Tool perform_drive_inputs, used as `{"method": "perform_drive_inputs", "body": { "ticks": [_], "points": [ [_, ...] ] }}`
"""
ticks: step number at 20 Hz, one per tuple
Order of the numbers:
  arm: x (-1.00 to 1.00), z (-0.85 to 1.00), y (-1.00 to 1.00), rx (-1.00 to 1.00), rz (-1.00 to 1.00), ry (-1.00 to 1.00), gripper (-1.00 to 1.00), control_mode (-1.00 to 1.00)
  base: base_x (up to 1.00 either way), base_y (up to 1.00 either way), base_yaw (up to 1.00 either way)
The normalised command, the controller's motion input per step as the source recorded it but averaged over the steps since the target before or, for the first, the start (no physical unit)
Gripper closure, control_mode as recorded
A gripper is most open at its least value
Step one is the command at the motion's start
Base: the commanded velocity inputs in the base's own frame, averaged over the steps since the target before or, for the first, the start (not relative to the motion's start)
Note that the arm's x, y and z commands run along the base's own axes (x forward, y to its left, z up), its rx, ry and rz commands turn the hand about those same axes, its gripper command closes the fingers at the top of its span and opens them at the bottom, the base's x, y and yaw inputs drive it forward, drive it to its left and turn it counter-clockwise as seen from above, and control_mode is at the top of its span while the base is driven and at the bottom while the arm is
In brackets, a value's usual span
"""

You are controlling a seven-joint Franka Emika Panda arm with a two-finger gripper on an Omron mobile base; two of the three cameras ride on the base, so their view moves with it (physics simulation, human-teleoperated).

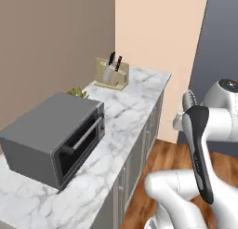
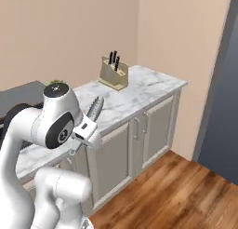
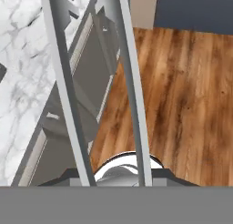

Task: Pick up the tongs from the counter and place them near the plate next to the oven.

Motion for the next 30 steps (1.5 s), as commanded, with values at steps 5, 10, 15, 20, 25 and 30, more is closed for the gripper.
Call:
{"method": "perform_drive_inputs", "body": {
  "ticks": [5, 10, 15, 20, 25, 30],
  "points": [
    [0.0, 0.0, 0.0, 0.0, 0.0, 0.0, 1.0, 1.0, -0.13, -0.07, -0.72],
    [0.0, 0.0, 0.0, 0.0, 0.0, 0.0, 1.0, 1.0, -0.04, -0.17, -0.78],
    [0.0, 0.0, 0.0, 0.0, 0.0, 0.0, 1.0, 1.0, 0.0, -0.24, -0.73],
    [0.0, 0.0, 0.0, 0.0, 0.0, 0.0, 1.0, 1.0, 0.1, -0.34, -0.66],
    [0.0, 0.0, 0.0, 0.0, 0.0, 0.0, 1.0, 1.0, 0.18, -0.38, -0.61],
    [0.0, 0.0, 0.0, 0.0, 0.0, 0.0, 1.0, 1.0, 0.2, -0.25, -0.53]
  ]
}}
